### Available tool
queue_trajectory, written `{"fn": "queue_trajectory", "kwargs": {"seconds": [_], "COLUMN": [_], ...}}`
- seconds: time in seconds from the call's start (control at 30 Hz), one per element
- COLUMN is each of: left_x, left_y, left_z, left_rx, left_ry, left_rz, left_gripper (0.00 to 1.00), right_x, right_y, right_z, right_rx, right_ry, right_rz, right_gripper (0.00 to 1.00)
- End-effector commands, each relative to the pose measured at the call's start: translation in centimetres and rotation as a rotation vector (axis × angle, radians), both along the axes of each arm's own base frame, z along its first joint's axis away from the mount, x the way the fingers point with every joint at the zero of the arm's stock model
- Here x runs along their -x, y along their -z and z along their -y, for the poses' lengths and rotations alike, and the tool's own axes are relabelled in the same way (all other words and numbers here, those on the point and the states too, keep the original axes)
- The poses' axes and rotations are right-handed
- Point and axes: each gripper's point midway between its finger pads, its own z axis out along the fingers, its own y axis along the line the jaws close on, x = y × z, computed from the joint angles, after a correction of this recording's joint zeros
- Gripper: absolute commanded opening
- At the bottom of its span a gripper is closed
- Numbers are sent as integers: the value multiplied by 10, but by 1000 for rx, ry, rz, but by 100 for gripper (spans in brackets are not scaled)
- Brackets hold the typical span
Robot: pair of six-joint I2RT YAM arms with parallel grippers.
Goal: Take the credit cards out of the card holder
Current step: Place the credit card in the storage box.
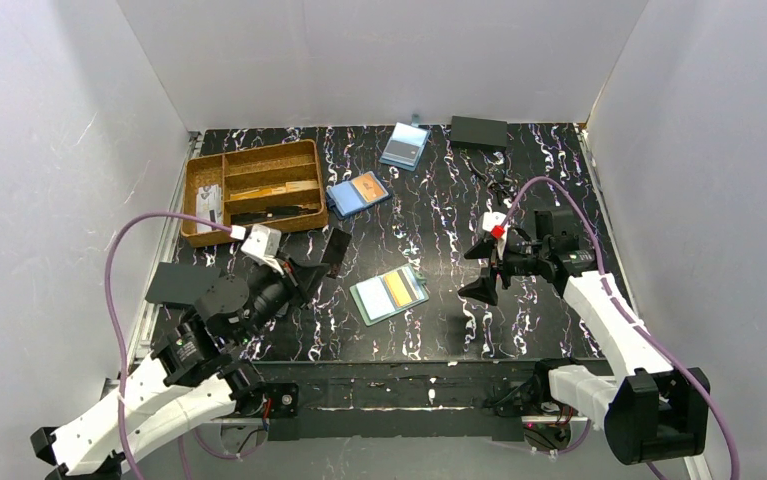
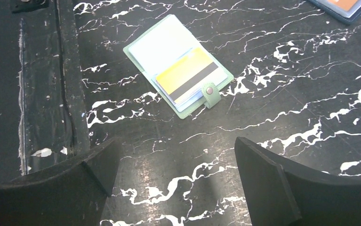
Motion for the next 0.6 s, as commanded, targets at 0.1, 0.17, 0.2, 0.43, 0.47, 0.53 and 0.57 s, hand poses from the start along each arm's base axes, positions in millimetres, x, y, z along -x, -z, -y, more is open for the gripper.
{"fn": "queue_trajectory", "kwargs": {"seconds": [0.1, 0.17, 0.2, 0.43, 0.47, 0.53, 0.57], "left_x": [-16, -22, -26, -54, -57, -63, -65], "left_y": [16, 21, 23, 35, 35, 36, 37], "left_z": [-38, -39, -40, -51, -51, -51, -51], "left_rx": [-247, -255, -254, -186, -178, -168, -165], "left_ry": [-127, -127, -131, -144, -143, -128, -122], "left_rz": [-33, -64, -83, -199, -209, -224, -229], "left_gripper": [0, 0, 0, 0, 0, 0, 0], "right_x": [-7, -8, -8, -8, -9, -9, -9], "right_y": [-11, -11, -10, -9, -9, -9, -8], "right_z": [3, 3, 3, 5, 5, 5, 5], "right_rx": [0, 2, 2, 11, 12, 14, 15], "right_ry": [33, 35, 36, 45, 45, 47, 48], "right_rz": [64, 67, 66, 72, 72, 76, 75], "right_gripper": [98, 98, 98, 98, 98, 98, 98]}}
